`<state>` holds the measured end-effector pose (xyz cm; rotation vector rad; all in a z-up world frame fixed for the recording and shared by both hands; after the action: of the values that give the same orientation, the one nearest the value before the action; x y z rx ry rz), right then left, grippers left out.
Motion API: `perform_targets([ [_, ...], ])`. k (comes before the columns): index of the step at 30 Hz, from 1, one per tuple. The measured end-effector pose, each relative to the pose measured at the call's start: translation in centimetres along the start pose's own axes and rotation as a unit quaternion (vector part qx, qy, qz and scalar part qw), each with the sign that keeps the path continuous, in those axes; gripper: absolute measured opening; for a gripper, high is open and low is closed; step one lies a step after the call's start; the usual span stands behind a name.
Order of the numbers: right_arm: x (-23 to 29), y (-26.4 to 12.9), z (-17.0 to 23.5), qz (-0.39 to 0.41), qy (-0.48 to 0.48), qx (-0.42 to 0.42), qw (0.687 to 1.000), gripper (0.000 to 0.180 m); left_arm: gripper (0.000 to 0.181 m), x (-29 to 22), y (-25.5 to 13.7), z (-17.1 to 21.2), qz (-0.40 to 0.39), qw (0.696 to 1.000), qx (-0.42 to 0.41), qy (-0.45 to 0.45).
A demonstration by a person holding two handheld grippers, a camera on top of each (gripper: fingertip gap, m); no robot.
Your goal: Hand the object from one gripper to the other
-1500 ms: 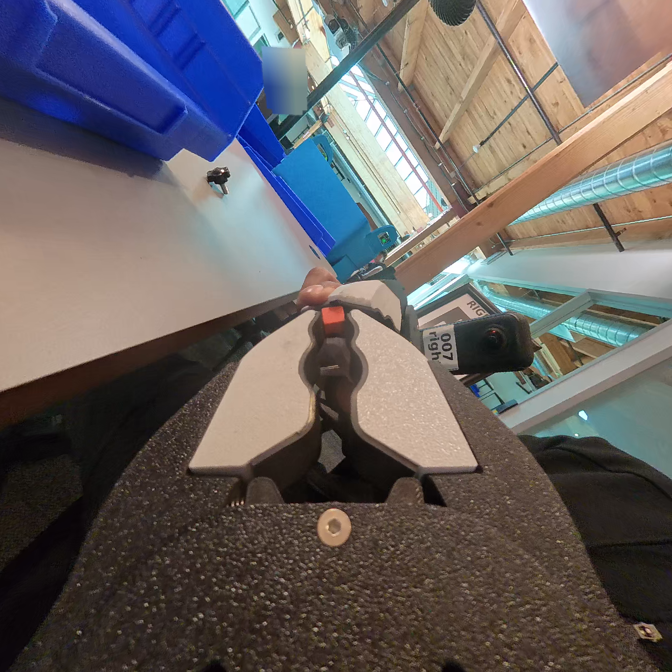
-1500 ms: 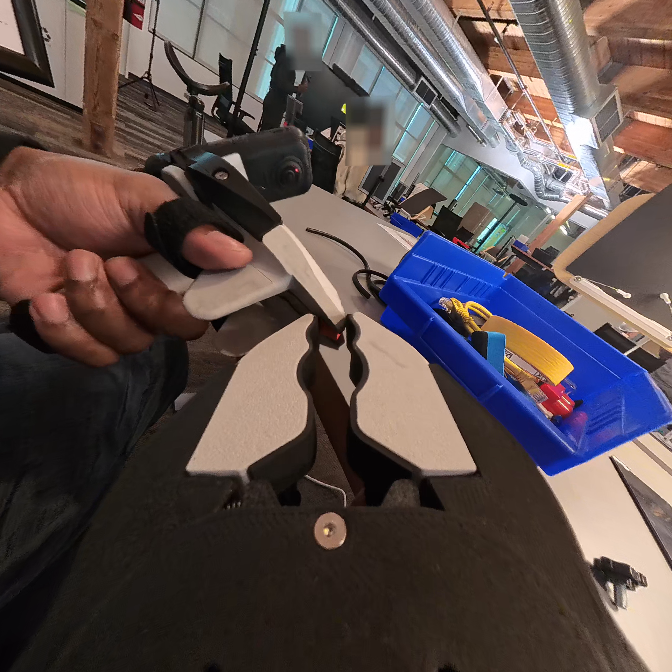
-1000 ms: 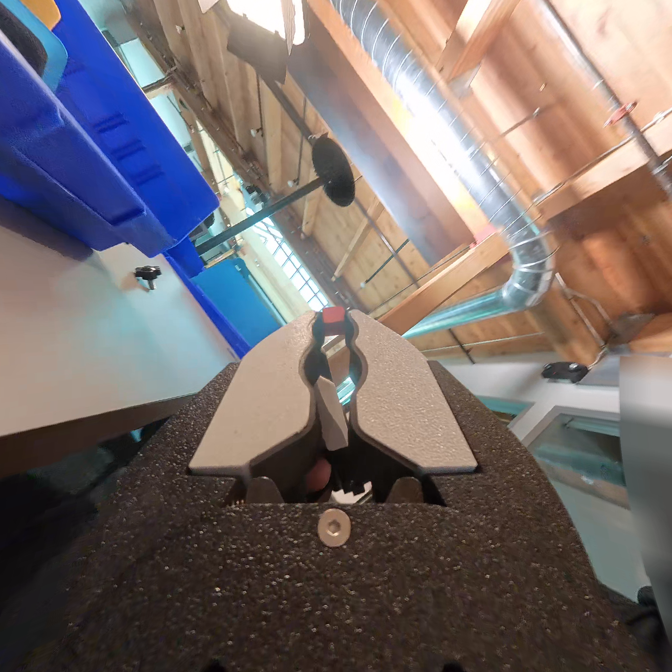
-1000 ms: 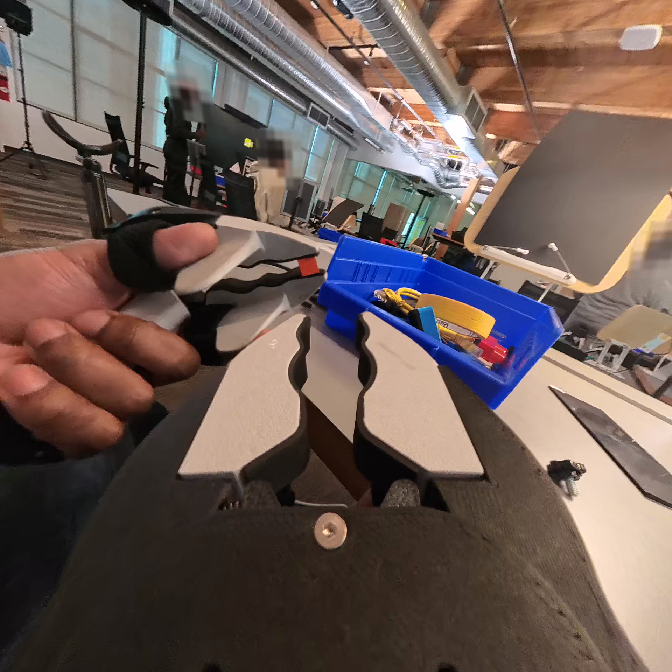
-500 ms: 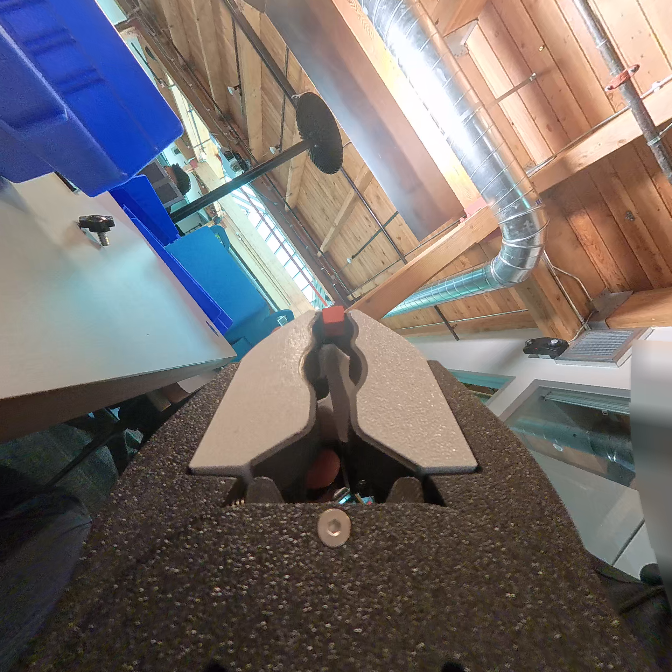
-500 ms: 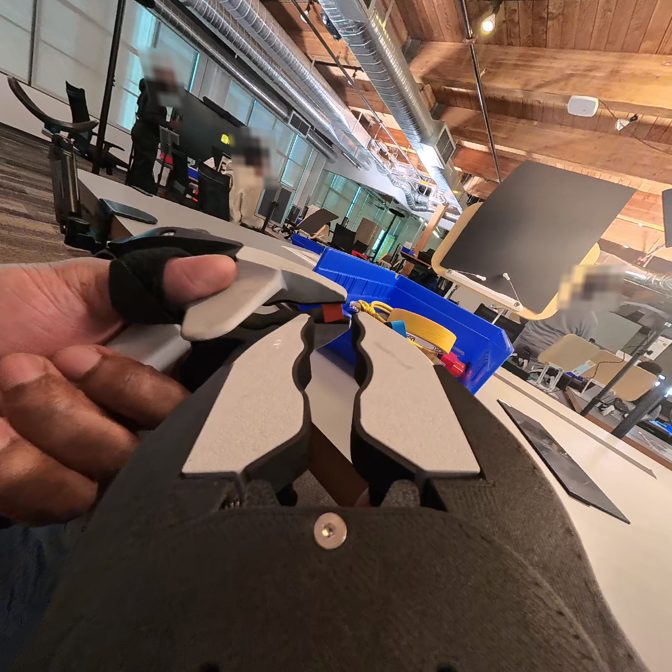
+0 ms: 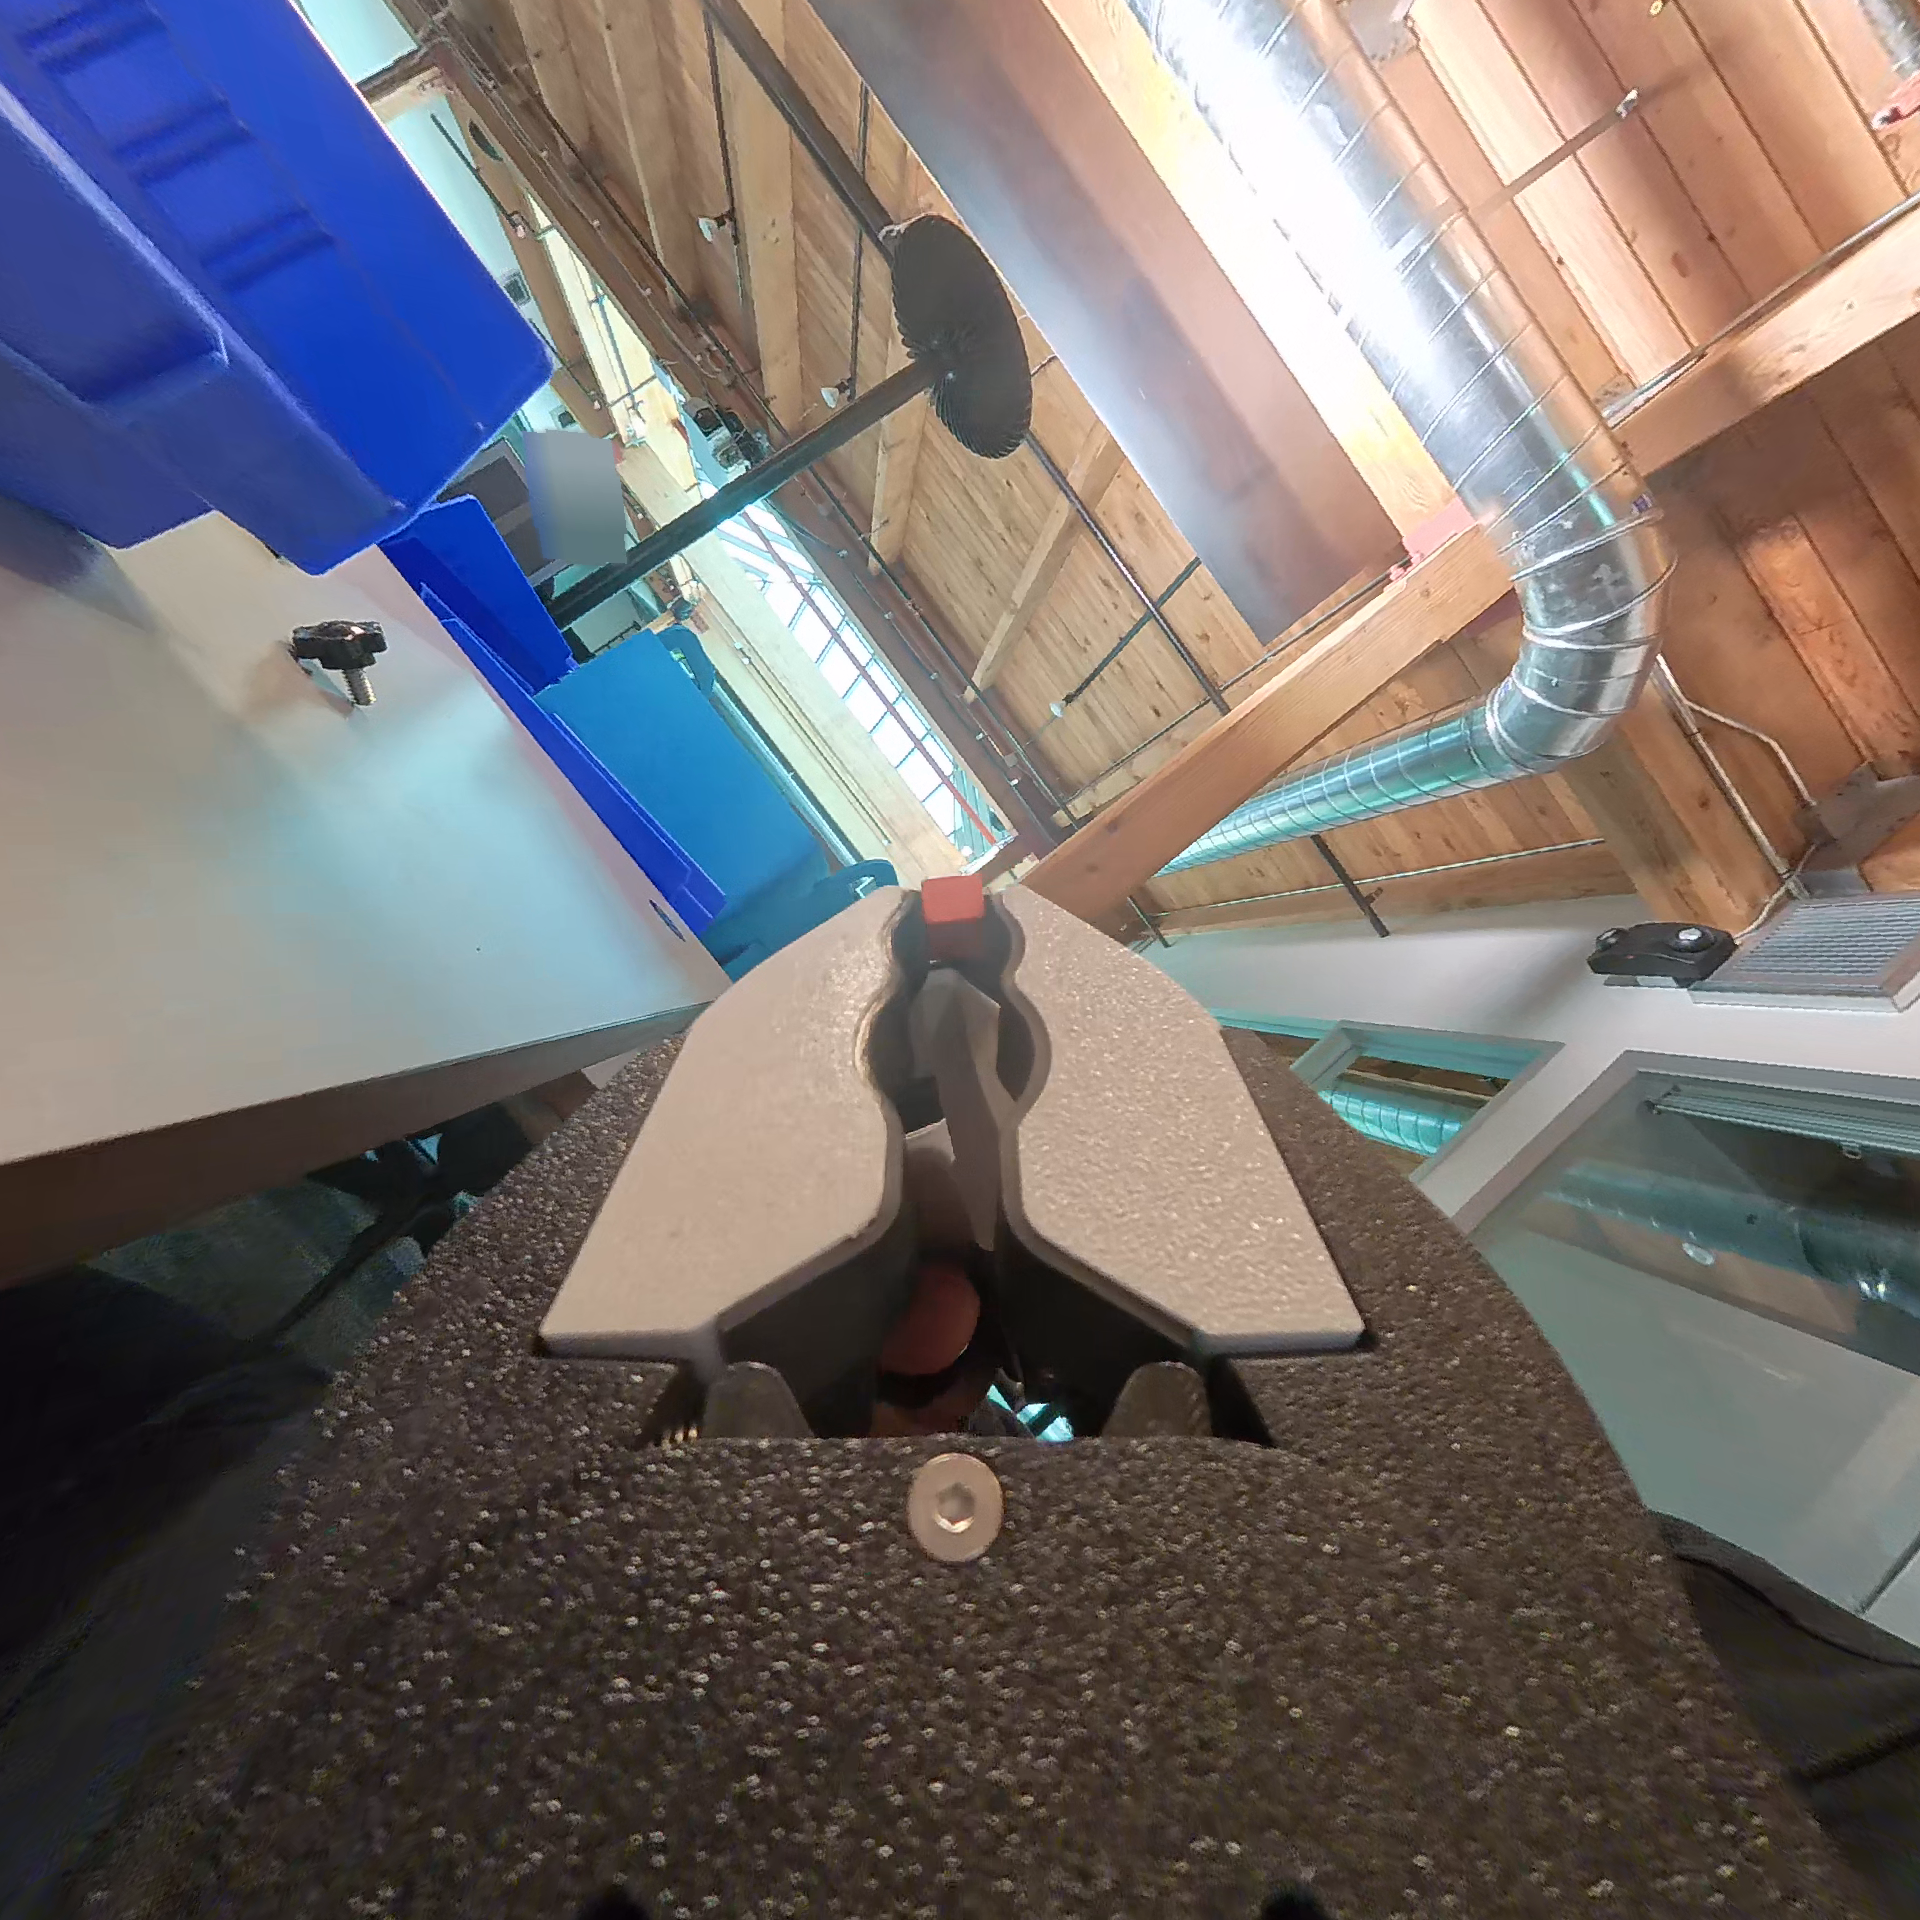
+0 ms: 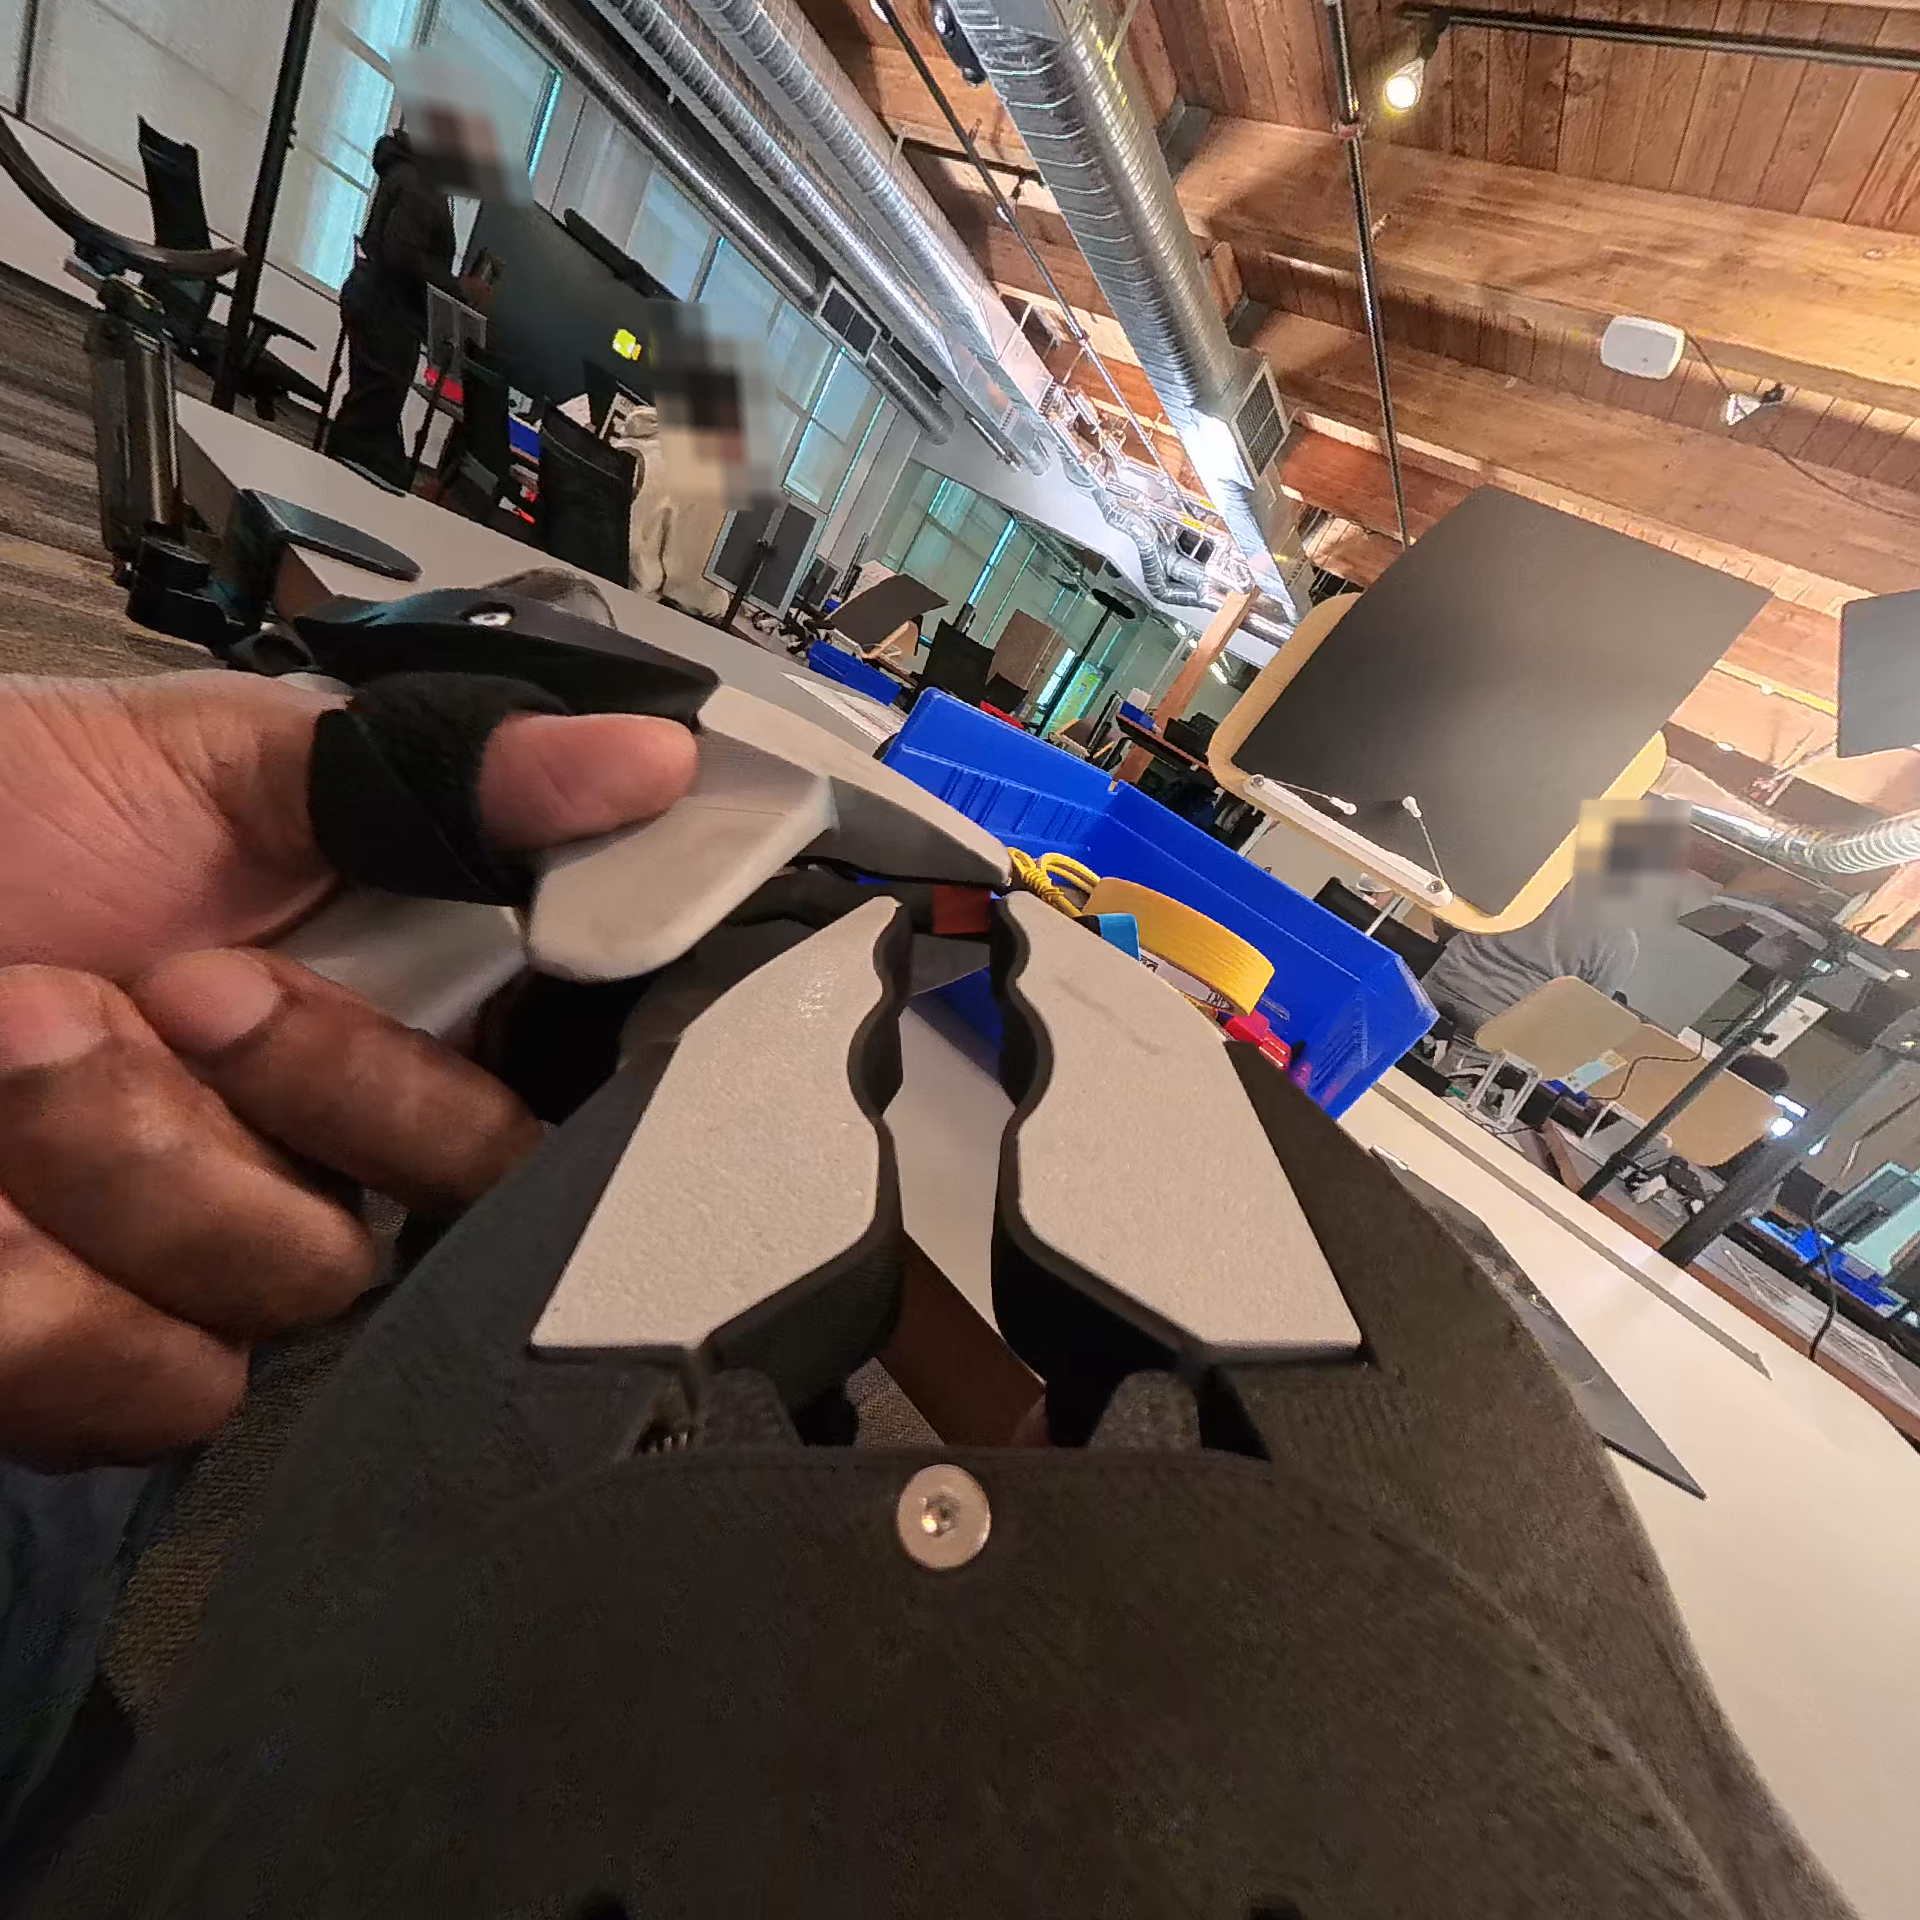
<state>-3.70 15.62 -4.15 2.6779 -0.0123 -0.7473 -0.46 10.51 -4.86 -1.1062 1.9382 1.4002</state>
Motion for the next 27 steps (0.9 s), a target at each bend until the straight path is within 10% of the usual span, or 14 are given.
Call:
perform_targets([
  [27,-0.41,-0.09,-0.31,0.009,0.015,-0.011,1.000,0.009,0.012,-0.38,0.08,-0.18,0.005,0.999,0.013,0.029],
])
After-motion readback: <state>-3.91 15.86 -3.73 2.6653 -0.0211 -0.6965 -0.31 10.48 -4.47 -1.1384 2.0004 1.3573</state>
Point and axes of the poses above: each gripper's, where its closed fingertips meet, y out along the fingers, z out of its underside, x = y × z across the jaws, the point moved 5 cm from there along -y, back along the fingers, and after that the axes turned 11 degrees about -x, right-handed, at the moved point
